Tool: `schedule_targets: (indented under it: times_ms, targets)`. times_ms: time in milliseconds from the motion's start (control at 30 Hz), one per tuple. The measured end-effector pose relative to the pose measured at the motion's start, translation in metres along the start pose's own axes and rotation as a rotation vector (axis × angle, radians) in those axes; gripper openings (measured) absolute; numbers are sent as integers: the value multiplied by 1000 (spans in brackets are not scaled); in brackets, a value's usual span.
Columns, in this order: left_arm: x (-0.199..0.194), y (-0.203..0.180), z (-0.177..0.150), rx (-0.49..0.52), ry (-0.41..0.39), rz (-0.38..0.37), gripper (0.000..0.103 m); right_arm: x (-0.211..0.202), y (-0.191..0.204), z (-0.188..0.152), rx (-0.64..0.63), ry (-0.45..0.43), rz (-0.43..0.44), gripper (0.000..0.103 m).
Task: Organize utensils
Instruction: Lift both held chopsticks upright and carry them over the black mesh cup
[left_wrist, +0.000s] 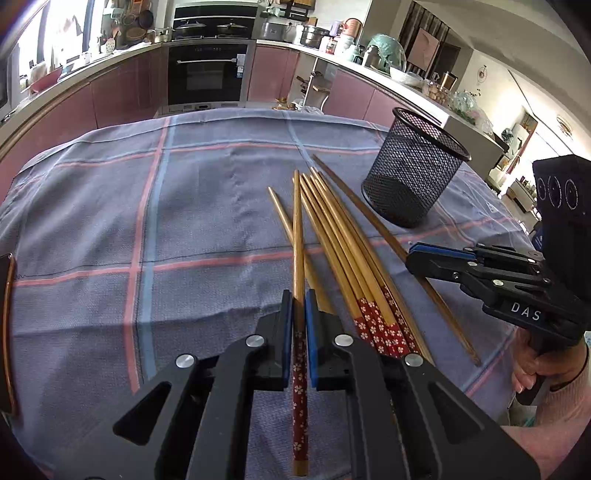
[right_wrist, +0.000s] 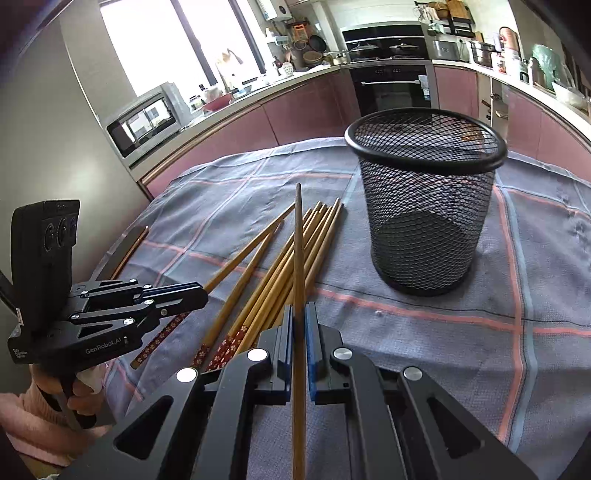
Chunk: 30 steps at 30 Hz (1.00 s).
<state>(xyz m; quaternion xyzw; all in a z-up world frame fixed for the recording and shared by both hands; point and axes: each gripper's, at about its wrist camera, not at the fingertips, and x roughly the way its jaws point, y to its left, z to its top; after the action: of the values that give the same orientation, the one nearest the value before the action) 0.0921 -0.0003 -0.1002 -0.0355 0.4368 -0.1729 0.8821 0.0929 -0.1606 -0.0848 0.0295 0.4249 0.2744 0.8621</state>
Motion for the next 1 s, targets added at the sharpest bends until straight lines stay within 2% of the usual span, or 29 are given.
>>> schedule_targets:
  times_ms: [200, 333, 500, 567, 633, 800, 1000]
  targets:
    - [7, -1, 2, 47, 29, 40, 8, 12, 0, 0, -21, 55, -27, 8]
    - [14, 3, 10, 69, 45, 45, 20, 17, -1, 2, -34, 73, -34, 9]
    - [25, 7, 23, 88, 58, 9, 26, 25, -3, 12, -39, 83, -32, 10]
    - [29, 7, 27, 80, 60, 13, 23, 25, -3, 13, -47, 81, -33, 10]
    - [32, 7, 30, 65, 57, 52, 9, 24, -2, 13, -50, 70, -38, 7]
    - [25, 9, 31, 20, 28, 60, 8, 6, 1, 13, -68, 8, -31, 6]
    - [-11, 2, 41, 19, -47, -27, 8, -35, 4, 21, -81, -101, 3, 6]
